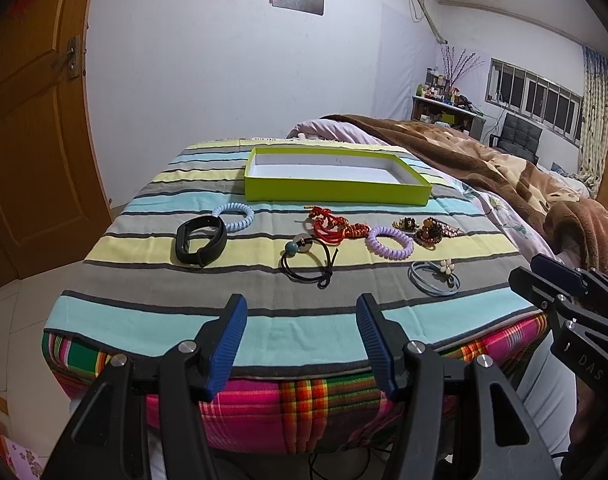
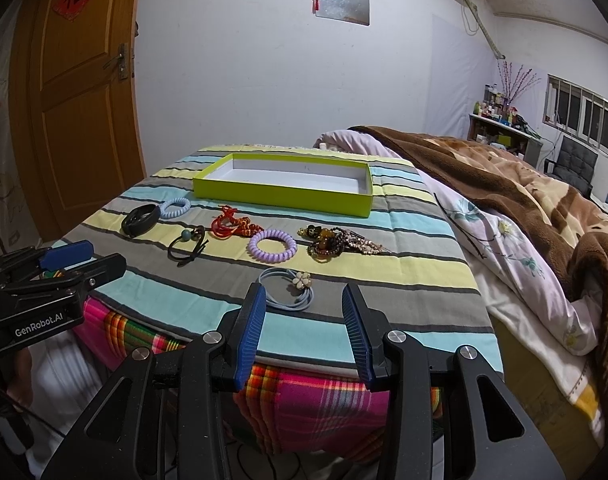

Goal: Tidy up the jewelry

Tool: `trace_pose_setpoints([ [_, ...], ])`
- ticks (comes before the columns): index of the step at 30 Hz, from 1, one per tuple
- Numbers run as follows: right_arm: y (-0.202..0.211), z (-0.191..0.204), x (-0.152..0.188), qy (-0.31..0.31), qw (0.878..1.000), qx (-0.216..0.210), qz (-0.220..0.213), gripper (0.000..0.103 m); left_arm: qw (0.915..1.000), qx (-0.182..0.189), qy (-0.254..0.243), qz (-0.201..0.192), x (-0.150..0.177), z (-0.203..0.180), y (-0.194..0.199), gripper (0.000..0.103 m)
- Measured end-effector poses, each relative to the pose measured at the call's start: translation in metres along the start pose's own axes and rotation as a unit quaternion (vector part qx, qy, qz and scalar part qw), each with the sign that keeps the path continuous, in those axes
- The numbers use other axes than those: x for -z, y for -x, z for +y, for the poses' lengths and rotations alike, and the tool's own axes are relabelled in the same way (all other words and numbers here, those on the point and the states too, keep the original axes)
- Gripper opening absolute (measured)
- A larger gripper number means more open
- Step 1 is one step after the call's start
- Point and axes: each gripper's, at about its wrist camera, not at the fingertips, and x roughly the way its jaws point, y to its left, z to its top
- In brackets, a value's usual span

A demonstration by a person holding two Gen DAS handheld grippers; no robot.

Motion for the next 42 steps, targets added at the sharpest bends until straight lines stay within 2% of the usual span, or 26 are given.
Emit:
trace_pose_setpoints([
  [6, -0.011, -0.008, -0.004, -0.005, 1.0, 0.0, 0.005, 0.041, 1.0, 0.003, -0.007, -0.003, -0.005, 0.0, -0.009, 0.059],
  [15, -0.043, -0.018, -0.014, -0.009, 1.0, -0.003, 0.023, 0.041, 0.9996, -0.009, -0.014, 0.025, -0.019, 0.005, -0.051, 0.059],
  [20, -0.067, -0.028, -0.025, -0.018, 0.999, -0.007, 0.037, 0.041, 0.9992, -0.013, 0.001, 0.038, -0.028, 0.014, -0.076, 0.058],
  [27, -0.109, -0.042, -0.039, -0.034, 0.997, -0.013, 0.071, 0.041, 0.9976, -0.011, 0.007, 0.069, -0.036, 0.018, -0.105, 0.045],
  [30, -0.127, -0.045, -0.043, -0.039, 0.994, -0.021, 0.095, 0.041, 0.9967, -0.007, 0.005, 0.081, -0.036, 0.017, -0.113, 0.037],
  [34, -0.143, -0.046, -0.044, -0.053, 0.99, -0.042, 0.121, 0.041, 0.9963, -0.008, -0.001, 0.086, -0.037, 0.016, -0.119, 0.031],
  [36, -0.148, -0.045, -0.044, -0.054, 0.99, -0.042, 0.127, 0.04, 0.9963, -0.009, -0.001, 0.086, -0.038, 0.017, -0.12, 0.023],
  [37, -0.15, -0.045, -0.044, -0.057, 0.989, -0.043, 0.13, 0.039, 0.9962, -0.01, -0.003, 0.086, -0.039, 0.018, -0.121, 0.02],
  [39, -0.153, -0.045, -0.045, -0.062, 0.988, -0.046, 0.135, 0.027, 0.9961, -0.011, -0.007, 0.088, -0.039, 0.018, -0.122, 0.012],
  [42, -0.155, -0.047, -0.046, -0.069, 0.987, -0.048, 0.138, 0.026, 0.9961, -0.011, -0.011, 0.087, -0.04, 0.018, -0.122, 0.011],
])
